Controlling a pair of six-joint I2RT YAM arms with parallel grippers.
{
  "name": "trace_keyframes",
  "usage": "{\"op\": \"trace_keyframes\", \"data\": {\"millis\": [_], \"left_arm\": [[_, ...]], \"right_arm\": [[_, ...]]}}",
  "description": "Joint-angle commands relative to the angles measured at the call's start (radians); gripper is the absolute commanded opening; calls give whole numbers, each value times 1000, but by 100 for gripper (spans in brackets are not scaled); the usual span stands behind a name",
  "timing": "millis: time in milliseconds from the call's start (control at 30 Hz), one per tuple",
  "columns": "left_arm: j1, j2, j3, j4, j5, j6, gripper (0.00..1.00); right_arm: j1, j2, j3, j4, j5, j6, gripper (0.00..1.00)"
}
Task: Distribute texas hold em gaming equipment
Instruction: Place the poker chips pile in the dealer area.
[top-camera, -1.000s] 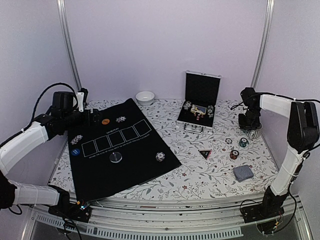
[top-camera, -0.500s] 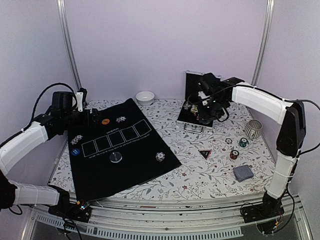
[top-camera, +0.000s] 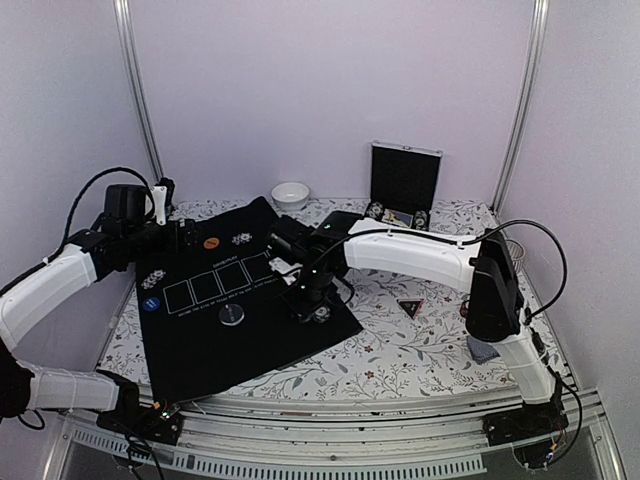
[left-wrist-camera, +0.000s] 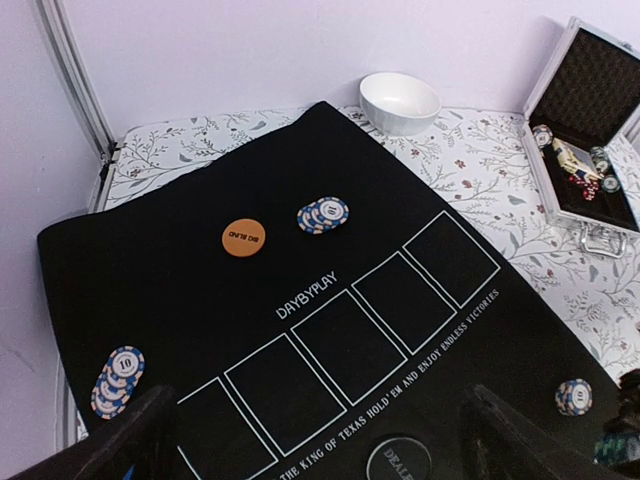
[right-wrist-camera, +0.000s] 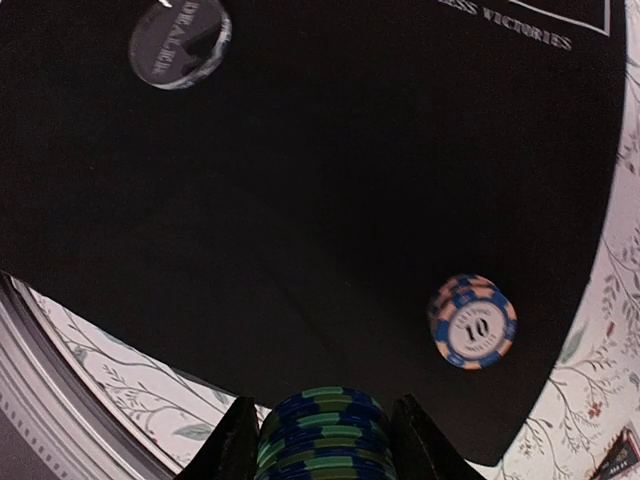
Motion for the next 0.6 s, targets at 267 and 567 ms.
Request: {"op": "trace_keyframes", "data": {"millis": [267, 567], "left_arm": [[9, -19, -15, 20, 5, 10, 98], [9, -15, -16, 20, 5, 10, 98]], "right_arm": [[39, 169, 102, -57, 2, -6, 2], [40, 223, 93, -100, 66, -29, 2]]}}
